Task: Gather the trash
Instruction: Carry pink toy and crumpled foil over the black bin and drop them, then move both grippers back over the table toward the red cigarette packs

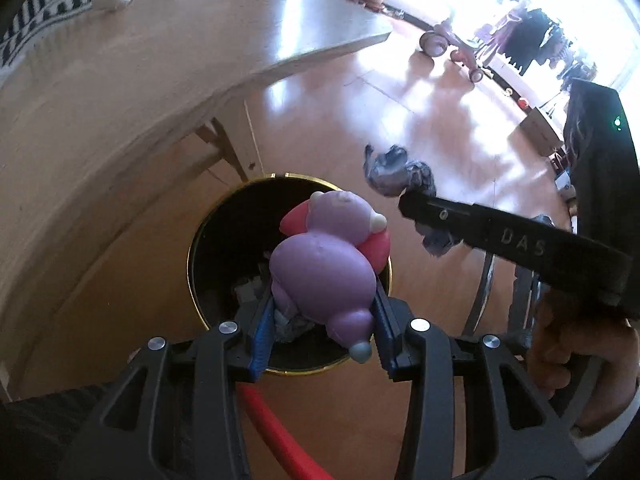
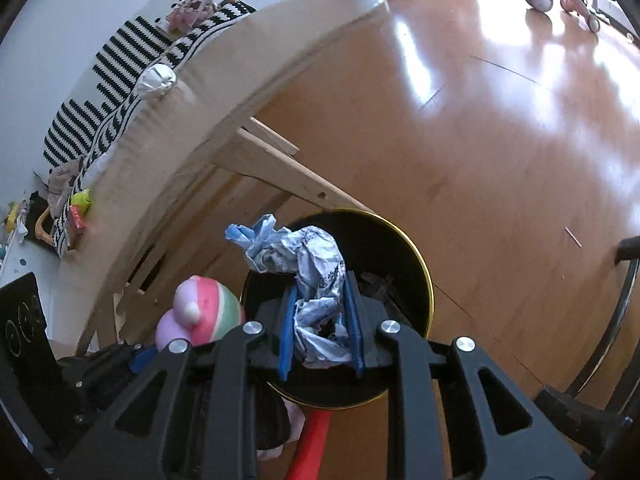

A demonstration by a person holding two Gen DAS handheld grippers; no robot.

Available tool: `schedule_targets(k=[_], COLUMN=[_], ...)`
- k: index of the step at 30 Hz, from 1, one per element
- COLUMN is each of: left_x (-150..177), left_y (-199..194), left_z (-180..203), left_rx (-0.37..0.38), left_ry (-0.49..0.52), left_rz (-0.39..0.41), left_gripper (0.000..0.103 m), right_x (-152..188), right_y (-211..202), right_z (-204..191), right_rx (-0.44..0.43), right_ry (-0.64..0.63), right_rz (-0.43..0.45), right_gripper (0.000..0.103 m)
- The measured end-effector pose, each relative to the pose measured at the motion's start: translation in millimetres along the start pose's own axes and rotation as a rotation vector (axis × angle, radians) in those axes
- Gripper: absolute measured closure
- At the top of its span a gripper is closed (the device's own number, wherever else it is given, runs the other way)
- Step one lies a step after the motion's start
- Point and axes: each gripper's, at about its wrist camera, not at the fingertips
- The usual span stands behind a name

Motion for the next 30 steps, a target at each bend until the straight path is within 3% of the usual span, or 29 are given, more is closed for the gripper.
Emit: schedule_targets(k=[11, 14, 15, 16, 17, 18, 23, 27, 30], left_x=[-1, -4, -6, -5, -5, -4, -6, -14, -25], left_y=[-2, 2, 5, 6, 6, 5, 0, -45, -101], left_z=[-6, -8, -9, -10, -12, -12, -11, -7, -18], left_rx=[0.019, 0.011, -0.016, -0.034, -0.043, -0.032, -0.014, -0.037, -0.138], left_ry=[-0.027, -0.037, -0.044, -0.049, -0.056, -0.061, -0.074, -0.061, -0.066], left_rz=[-0.018, -0.019, -0.025, -0.029, -0.029, -0.020, -0.012, 0.159, 0.316], left_gripper=[0.061, 0.057, 0.049, 0.032, 0.022, 0.006, 0.006, 0.006, 0.006], right_x=[-9, -11, -11, -13, -14, -16, -24, -25, -29], right_y=[8, 8, 8, 8, 6, 4, 0, -10, -17], right_z=[-12, -11, -11, -12, -11, -9, -4, -4, -13], right_rx=[-0.020, -0.044, -0.055, -0.068, -0.066, -0.054, -0.013, 0.046, 0.077], right_ry=[0.003, 0.015, 0.019, 0.025, 0.037, 0.056, 0.091, 0.082, 0.057], right_rz=[-0.024, -0.028, -0.029, -0.029, -0.023, -0.018, 0.001, 0.080, 0.134], right_gripper=[0.080, 0.080, 0.077, 0.048, 0.017, 0.005, 0.007, 0.007, 0.007])
Point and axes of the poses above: each gripper's, at about its wrist camera, not at the fingertips, and y roughly the way its jaws point, z to its right, x to its underside, and after that the axes turned 15 degrees about x, right-handed
